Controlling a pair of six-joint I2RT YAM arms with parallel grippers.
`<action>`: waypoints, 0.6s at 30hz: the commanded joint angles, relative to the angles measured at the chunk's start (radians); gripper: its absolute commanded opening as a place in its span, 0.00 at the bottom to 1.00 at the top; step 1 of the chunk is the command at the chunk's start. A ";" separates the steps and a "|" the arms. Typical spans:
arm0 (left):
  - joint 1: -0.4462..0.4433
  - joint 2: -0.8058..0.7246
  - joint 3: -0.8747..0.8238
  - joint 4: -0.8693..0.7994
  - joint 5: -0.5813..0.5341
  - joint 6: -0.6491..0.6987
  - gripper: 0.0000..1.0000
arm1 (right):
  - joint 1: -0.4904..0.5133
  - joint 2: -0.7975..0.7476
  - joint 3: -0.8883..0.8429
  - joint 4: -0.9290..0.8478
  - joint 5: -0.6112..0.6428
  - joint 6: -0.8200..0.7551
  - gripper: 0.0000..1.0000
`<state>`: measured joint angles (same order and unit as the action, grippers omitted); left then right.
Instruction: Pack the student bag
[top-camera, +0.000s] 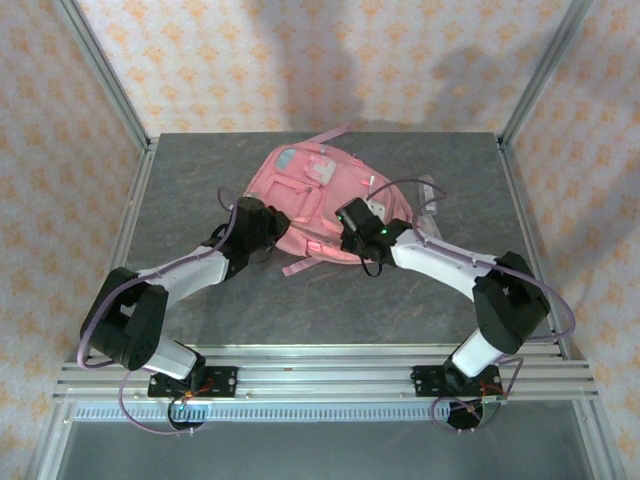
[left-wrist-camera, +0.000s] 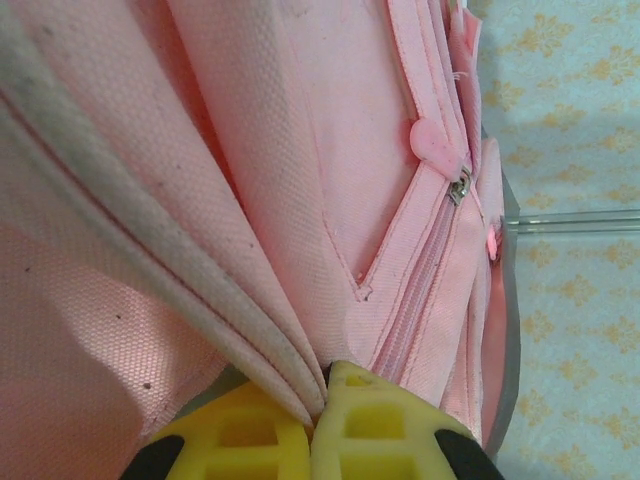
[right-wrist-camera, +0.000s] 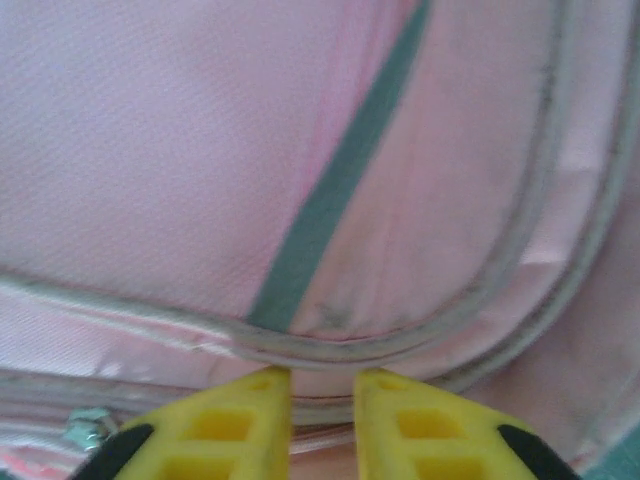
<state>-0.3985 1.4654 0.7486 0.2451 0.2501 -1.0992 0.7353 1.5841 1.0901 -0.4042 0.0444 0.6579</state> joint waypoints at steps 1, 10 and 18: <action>0.007 -0.033 0.010 0.093 0.011 0.027 0.00 | 0.035 0.002 0.036 0.086 -0.052 -0.066 0.36; 0.004 -0.020 -0.011 0.152 0.069 0.025 0.00 | 0.028 0.089 0.137 0.092 -0.129 -0.231 0.45; 0.005 -0.023 -0.015 0.157 0.077 0.026 0.00 | 0.025 0.073 0.082 0.065 -0.142 -0.239 0.44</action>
<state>-0.3927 1.4654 0.7292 0.2951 0.2848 -1.0992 0.7601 1.6711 1.1999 -0.3126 -0.0952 0.4438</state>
